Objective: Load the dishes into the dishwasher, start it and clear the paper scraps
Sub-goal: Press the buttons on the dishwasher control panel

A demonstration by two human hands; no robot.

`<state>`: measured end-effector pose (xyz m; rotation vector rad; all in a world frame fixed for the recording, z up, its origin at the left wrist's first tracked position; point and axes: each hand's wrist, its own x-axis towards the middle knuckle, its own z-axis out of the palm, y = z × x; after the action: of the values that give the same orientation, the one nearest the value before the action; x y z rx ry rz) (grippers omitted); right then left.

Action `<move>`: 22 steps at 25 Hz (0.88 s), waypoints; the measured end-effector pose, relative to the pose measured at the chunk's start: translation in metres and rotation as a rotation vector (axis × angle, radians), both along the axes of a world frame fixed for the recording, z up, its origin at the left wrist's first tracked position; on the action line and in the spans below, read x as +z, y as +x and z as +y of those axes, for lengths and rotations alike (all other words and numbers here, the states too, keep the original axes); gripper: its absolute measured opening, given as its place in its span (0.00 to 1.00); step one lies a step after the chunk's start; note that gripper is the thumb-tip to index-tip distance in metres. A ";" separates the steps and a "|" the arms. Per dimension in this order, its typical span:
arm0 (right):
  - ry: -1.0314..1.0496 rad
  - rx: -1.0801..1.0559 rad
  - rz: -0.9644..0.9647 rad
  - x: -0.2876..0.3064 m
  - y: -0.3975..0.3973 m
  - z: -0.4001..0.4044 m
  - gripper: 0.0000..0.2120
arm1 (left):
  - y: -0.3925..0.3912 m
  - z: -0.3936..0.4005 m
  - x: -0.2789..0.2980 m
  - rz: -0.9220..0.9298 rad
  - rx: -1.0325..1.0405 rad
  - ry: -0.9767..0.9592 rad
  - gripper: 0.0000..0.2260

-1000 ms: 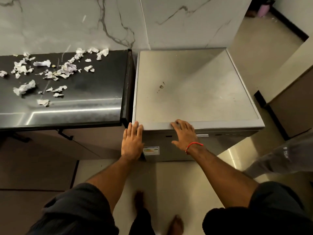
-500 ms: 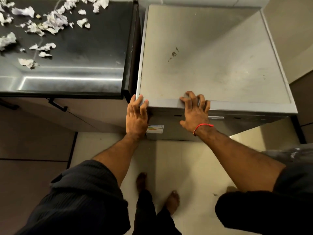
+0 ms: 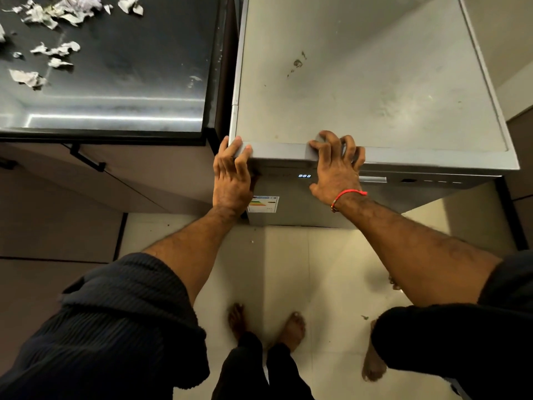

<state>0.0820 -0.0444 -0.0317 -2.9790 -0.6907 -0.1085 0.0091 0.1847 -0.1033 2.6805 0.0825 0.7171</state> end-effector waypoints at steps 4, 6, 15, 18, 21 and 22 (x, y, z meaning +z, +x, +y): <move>0.010 -0.023 -0.023 -0.003 -0.002 0.002 0.48 | 0.000 -0.006 -0.001 0.003 0.001 -0.024 0.37; 0.022 -0.027 -0.044 -0.006 -0.002 0.002 0.47 | 0.000 -0.009 -0.001 -0.021 -0.003 -0.039 0.36; 0.120 0.006 -0.126 -0.024 -0.005 -0.004 0.50 | -0.001 -0.011 -0.011 -0.135 0.013 -0.039 0.37; 0.130 0.050 -0.231 -0.037 -0.003 -0.011 0.50 | -0.001 -0.011 -0.019 -0.173 0.007 -0.029 0.37; 0.196 0.084 -0.340 -0.048 -0.003 -0.014 0.46 | 0.003 -0.012 -0.024 -0.219 0.033 -0.043 0.38; 0.234 0.097 -0.373 -0.051 -0.004 -0.015 0.44 | 0.003 -0.012 -0.024 -0.232 0.039 -0.045 0.38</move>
<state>0.0783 -0.0592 -0.0824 -2.7177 -0.7926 -0.6995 0.0123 0.1722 -0.1275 2.5397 0.0895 1.0196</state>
